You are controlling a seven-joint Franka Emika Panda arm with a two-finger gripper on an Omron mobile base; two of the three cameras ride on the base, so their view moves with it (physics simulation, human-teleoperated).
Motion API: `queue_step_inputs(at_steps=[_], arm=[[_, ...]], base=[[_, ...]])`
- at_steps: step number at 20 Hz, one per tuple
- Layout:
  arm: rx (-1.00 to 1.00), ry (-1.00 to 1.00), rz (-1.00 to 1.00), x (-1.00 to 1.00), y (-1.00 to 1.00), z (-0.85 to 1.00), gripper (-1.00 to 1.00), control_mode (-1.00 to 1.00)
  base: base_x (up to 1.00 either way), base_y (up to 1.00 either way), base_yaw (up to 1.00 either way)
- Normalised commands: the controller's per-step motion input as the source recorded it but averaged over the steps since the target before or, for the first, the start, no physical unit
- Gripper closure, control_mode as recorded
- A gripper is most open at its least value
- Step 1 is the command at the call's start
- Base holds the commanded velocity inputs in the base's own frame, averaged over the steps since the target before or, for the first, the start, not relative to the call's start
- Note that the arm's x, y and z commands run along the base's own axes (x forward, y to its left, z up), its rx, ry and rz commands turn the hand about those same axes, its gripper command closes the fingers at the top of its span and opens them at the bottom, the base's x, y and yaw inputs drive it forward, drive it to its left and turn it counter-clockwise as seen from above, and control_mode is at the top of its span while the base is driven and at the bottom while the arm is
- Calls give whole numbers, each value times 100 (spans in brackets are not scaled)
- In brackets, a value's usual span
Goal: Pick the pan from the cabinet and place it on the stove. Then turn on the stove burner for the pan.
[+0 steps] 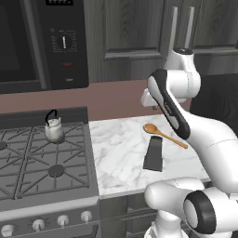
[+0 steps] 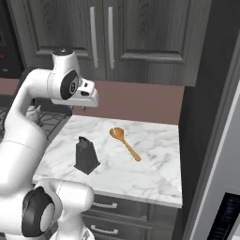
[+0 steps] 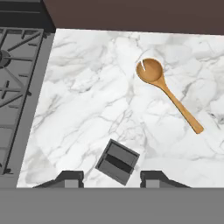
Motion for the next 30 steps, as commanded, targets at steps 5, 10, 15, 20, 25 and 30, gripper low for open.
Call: queue_step_inputs(at_steps=[5, 10, 15, 20, 25, 30], arm=[[1, -1, 0, -10, 0, 0, -100, -100], [1, -17, 0, -17, 0, 13, -100, -100], [0, -27, 0, -9, 0, 48, -100, -100], [0, -28, 2, 0, -17, 57, -100, -100], [0, -30, 2, 0, -45, 43, -100, -100], [0, -29, 0, 0, -61, 34, -100, -100]], base=[[0, 0, 0], [0, 0, 0], [0, 0, 0], [0, 0, 0], [0, 0, 0], [0, 0, 0]])
